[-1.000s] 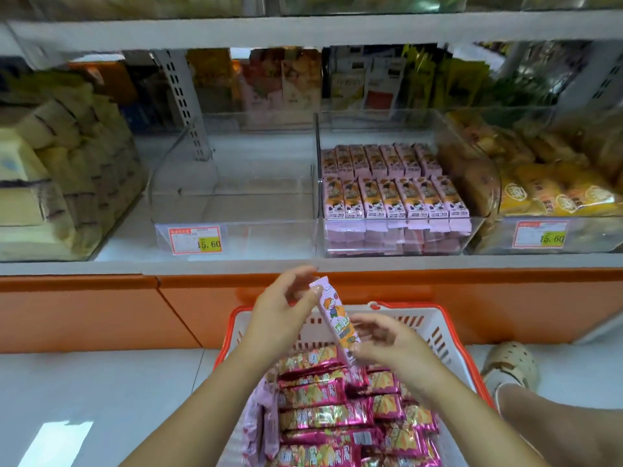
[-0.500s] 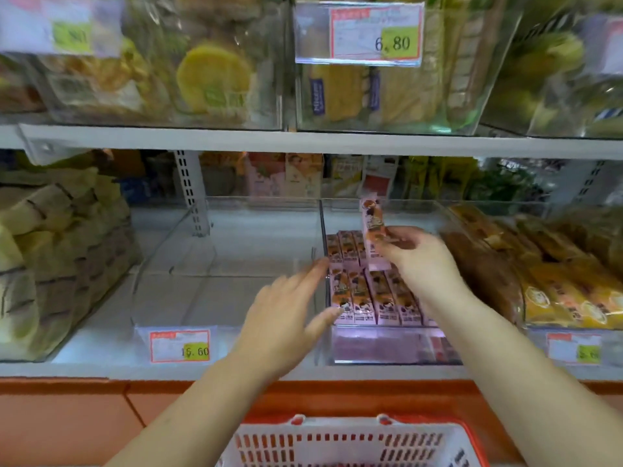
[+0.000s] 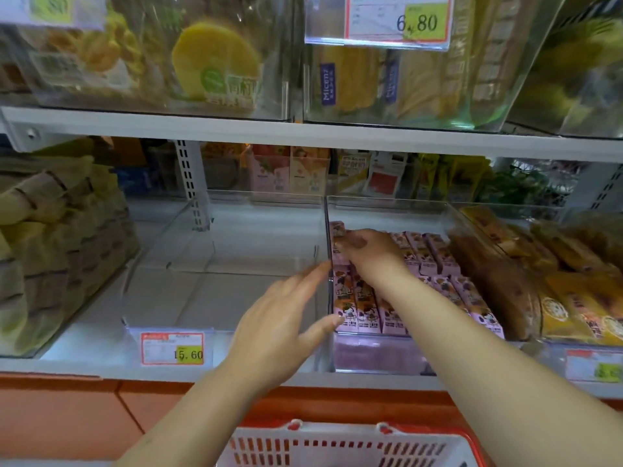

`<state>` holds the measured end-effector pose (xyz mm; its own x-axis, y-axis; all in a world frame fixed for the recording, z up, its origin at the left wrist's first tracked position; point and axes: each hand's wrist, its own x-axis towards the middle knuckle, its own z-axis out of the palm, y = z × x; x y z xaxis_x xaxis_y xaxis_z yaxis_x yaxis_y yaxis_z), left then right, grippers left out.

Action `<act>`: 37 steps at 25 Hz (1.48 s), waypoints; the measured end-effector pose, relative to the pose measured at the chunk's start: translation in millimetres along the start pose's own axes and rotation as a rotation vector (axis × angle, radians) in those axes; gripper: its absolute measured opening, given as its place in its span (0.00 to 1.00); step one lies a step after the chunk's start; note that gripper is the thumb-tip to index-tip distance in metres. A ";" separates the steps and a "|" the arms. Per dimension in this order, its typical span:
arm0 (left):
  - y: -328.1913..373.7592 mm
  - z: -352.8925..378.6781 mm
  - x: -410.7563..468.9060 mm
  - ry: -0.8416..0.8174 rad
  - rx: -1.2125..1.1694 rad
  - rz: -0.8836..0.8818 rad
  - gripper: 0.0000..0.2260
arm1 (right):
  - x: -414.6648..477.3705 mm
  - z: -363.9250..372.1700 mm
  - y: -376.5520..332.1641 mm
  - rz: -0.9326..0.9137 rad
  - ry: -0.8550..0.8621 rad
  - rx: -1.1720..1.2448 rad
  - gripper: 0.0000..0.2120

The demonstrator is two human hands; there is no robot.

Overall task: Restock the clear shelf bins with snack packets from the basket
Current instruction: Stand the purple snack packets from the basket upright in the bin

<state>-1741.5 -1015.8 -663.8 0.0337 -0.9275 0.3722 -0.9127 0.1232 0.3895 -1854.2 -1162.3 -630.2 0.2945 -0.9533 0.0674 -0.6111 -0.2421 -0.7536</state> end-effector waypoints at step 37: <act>2.2 153.6 -229.2 -0.538 -0.708 -0.599 0.29 | -248.2 124.4 206.3 0.730 -0.433 0.859 0.23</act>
<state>-1813.7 -857.1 -877.6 0.0558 -0.9173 -0.3942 -0.3578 -0.3870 0.8498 -1962.0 -953.2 -883.8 0.4058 -0.6358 -0.6566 -0.0972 0.6843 -0.7227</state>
